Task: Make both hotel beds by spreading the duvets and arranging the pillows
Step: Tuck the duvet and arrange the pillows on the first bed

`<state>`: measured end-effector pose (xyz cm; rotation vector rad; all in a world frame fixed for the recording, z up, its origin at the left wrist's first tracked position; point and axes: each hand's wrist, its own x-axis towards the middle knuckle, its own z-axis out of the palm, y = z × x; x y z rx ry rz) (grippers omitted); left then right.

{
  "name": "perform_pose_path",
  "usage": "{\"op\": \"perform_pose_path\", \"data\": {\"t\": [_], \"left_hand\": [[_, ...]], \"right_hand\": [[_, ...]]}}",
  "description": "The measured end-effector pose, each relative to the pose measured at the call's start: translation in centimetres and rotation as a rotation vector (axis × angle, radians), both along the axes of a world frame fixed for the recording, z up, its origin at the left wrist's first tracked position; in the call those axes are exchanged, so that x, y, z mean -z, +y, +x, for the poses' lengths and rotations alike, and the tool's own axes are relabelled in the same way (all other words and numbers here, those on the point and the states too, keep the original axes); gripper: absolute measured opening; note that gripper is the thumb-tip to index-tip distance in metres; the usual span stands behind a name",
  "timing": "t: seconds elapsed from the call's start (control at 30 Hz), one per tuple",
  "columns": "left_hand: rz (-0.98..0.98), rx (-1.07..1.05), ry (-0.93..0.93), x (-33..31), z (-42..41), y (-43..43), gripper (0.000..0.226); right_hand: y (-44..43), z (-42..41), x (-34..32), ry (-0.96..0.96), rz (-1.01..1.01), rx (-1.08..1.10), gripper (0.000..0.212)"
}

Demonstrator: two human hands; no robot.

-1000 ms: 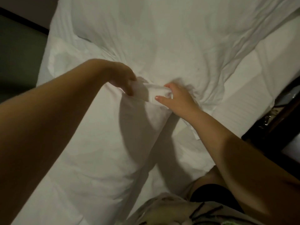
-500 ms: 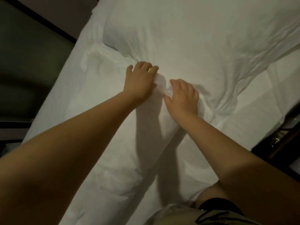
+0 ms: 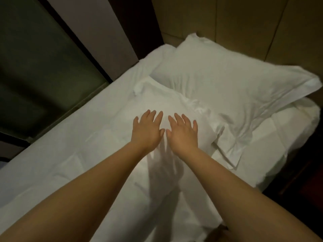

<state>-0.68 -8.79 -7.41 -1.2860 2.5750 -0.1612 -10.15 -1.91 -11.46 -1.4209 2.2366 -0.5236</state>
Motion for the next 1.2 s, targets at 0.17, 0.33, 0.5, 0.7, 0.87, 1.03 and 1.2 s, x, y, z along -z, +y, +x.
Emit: {"op": "perform_pose_path", "data": {"t": [0.17,0.33,0.5,0.7,0.87,1.03,1.2], "left_hand": [[-0.026,-0.114,0.090,-2.5,8.8,2.6,0.060],[0.020,-0.361,0.225,-2.0,18.1,3.7,0.059],[0.115,-0.657,0.389,-0.5,26.3,4.6,0.062],[0.141,-0.925,0.357,4.4,33.0,3.8,0.075],[0.092,-0.933,0.381,10.9,35.4,-1.2,0.059],[-0.081,-0.847,0.343,16.7,37.1,-7.6,0.058],[-0.086,-0.839,0.290,22.7,36.8,-11.6,0.058]], "right_hand": [[0.9,9.1,-2.9,0.135,-0.039,-0.121,0.053],[0.4,18.1,-4.0,0.247,-0.053,-0.324,0.059],[-2.2,25.9,-3.0,0.324,-0.029,-0.536,0.056],[-7.4,32.1,1.0,0.323,0.047,-0.721,0.061],[-13.3,34.2,6.6,0.450,0.092,-0.805,0.065],[-19.3,36.5,13.1,0.457,-0.015,-0.710,0.062],[-22.6,37.4,19.5,0.451,-0.043,-0.729,0.060]]}}
